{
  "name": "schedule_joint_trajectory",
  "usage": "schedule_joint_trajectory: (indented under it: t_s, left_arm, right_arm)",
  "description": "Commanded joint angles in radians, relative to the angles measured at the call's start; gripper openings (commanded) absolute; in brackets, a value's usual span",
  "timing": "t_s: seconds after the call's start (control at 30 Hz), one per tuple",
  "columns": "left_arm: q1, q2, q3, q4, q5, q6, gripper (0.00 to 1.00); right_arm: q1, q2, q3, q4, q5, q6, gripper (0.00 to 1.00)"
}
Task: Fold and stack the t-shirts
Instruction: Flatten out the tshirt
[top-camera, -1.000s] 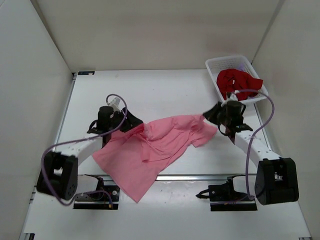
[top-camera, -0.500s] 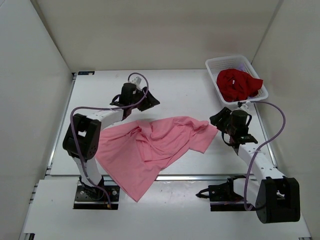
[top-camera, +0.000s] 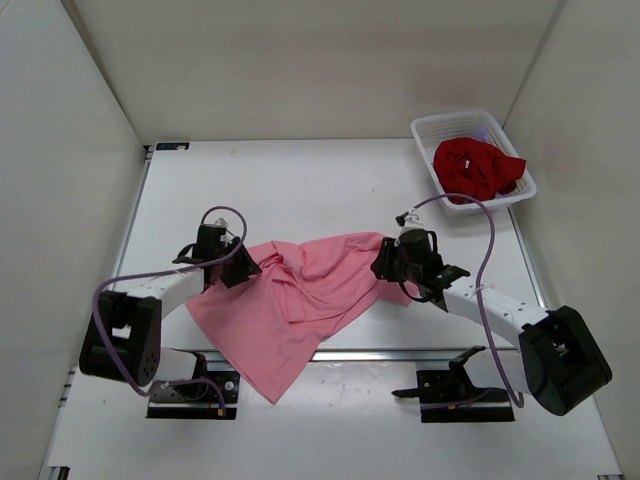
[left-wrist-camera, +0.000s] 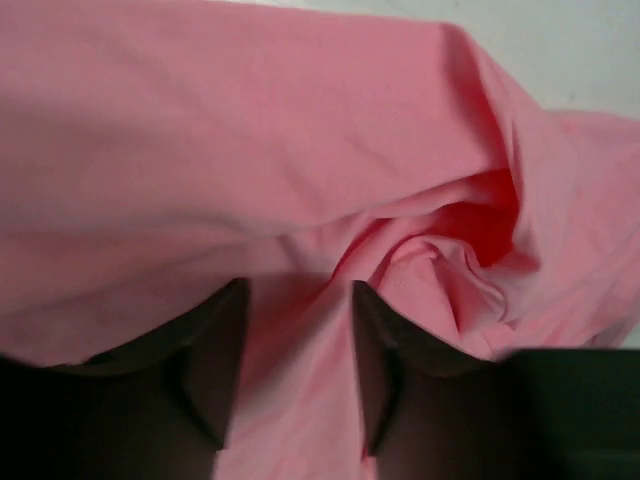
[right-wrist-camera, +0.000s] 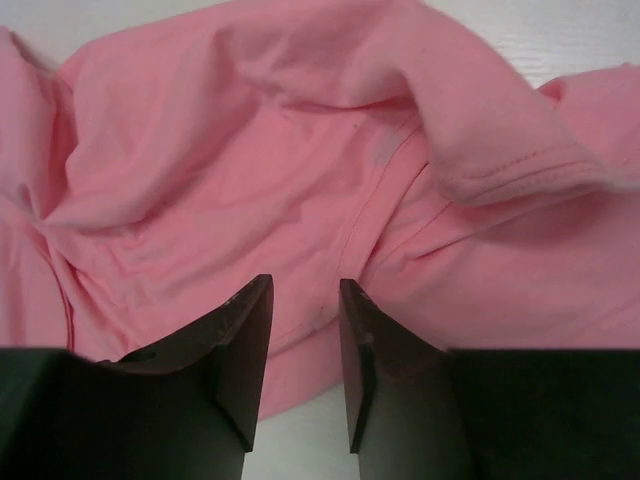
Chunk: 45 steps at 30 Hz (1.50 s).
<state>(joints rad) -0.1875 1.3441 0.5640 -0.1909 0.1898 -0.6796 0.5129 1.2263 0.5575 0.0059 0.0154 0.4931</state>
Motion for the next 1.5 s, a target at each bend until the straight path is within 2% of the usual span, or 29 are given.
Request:
schedule_joint_trajectory:
  t_s: [0.0, 0.07, 0.1, 0.17, 0.2, 0.27, 0.33, 0.37, 0.4, 0.47, 0.63, 0.77, 0.87, 0.93, 0.97, 1.07, 1.1, 1.17, 1.23, 1.27, 1.3, 1.37, 1.4, 1.43, 1.47]
  left_arm:
    - [-0.078, 0.111, 0.031, 0.051, -0.03, 0.022, 0.5]
    - [-0.101, 0.166, 0.055, 0.079, -0.058, 0.018, 0.31]
    - [-0.116, 0.197, 0.08, 0.084, -0.064, 0.02, 0.27]
    - [-0.135, 0.259, 0.135, 0.09, -0.131, 0.022, 0.04]
    - [-0.154, 0.317, 0.19, 0.094, -0.159, 0.031, 0.01]
    - [-0.194, 0.395, 0.323, -0.083, -0.264, -0.053, 0.0]
    - [-0.224, 0.455, 0.404, -0.16, -0.309, -0.049, 0.0]
    - [-0.198, 0.463, 0.422, -0.172, -0.25, -0.002, 0.0]
    - [-0.172, 0.467, 0.43, -0.177, -0.124, 0.04, 0.0]
    - [-0.071, 0.411, 0.383, -0.078, -0.012, 0.017, 0.0]
    - [-0.113, 0.334, 0.392, -0.078, -0.043, 0.017, 0.0]
    - [-0.075, 0.446, 0.52, -0.088, 0.026, 0.011, 0.0]
    - [-0.064, 0.625, 0.73, -0.151, 0.011, 0.025, 0.0]
    - [-0.075, 0.726, 0.947, -0.209, 0.007, 0.044, 0.0]
    - [-0.09, 0.786, 1.003, -0.247, -0.004, 0.052, 0.0]
    - [-0.13, 0.955, 1.389, -0.381, -0.088, 0.104, 0.0]
    - [-0.133, 1.002, 1.475, -0.457, -0.099, 0.109, 0.0]
    - [-0.124, 1.18, 1.839, -0.612, -0.066, 0.135, 0.08]
    - [-0.116, 1.263, 2.035, -0.782, -0.075, 0.153, 0.3]
    - [-0.11, 1.251, 2.027, -0.797, -0.09, 0.167, 0.36]
    - [-0.112, 1.203, 1.997, -0.802, -0.119, 0.204, 0.44]
    - [-0.13, 1.08, 1.769, -0.759, -0.188, 0.251, 0.69]
    - [-0.135, 0.952, 1.669, -0.645, -0.188, 0.253, 0.71]
    - [-0.13, 0.882, 1.442, -0.489, -0.188, 0.25, 0.79]
    - [-0.119, 0.747, 1.219, -0.408, -0.161, 0.218, 0.83]
  right_arm:
    - [0.013, -0.06, -0.054, 0.106, -0.035, -0.005, 0.32]
    - [0.003, -0.08, -0.086, 0.123, -0.048, 0.005, 0.34]
    - [-0.007, -0.096, -0.105, 0.129, -0.045, 0.007, 0.34]
    - [-0.03, -0.129, -0.129, 0.155, -0.052, 0.013, 0.35]
    - [-0.04, -0.14, -0.148, 0.16, -0.057, 0.018, 0.36]
    - [-0.06, -0.16, -0.163, 0.175, -0.057, 0.03, 0.37]
    - [-0.095, -0.152, -0.177, 0.19, -0.089, 0.042, 0.37]
    - [-0.102, -0.143, -0.176, 0.19, -0.109, 0.042, 0.36]
    - [-0.099, -0.139, -0.165, 0.184, -0.111, 0.036, 0.37]
    - [-0.07, -0.129, -0.151, 0.169, -0.091, 0.029, 0.36]
    - [-0.042, -0.117, -0.134, 0.171, -0.083, 0.03, 0.36]
    - [-0.042, -0.129, -0.125, 0.158, -0.081, 0.022, 0.37]
    - [-0.062, -0.149, -0.126, 0.155, -0.075, 0.016, 0.37]
    - [-0.071, -0.175, -0.13, 0.154, -0.078, 0.016, 0.37]
    - [-0.086, -0.182, -0.125, 0.149, -0.078, 0.019, 0.37]
    - [-0.112, -0.182, -0.119, 0.144, -0.087, 0.007, 0.37]
    - [-0.12, -0.179, -0.117, 0.152, -0.094, 0.013, 0.37]
    - [-0.126, -0.168, -0.099, 0.138, -0.101, 0.005, 0.38]
    - [-0.123, -0.169, -0.097, 0.126, -0.1, -0.001, 0.39]
    - [-0.117, -0.172, -0.094, 0.131, -0.092, 0.002, 0.39]
    - [-0.113, -0.168, -0.097, 0.14, -0.092, 0.005, 0.39]
    - [-0.122, -0.179, -0.113, 0.158, -0.11, 0.012, 0.39]
    - [-0.125, -0.176, -0.111, 0.164, -0.121, 0.013, 0.4]
    - [-0.126, -0.171, -0.122, 0.167, -0.129, 0.015, 0.38]
    - [-0.126, -0.163, -0.114, 0.167, -0.138, 0.022, 0.4]
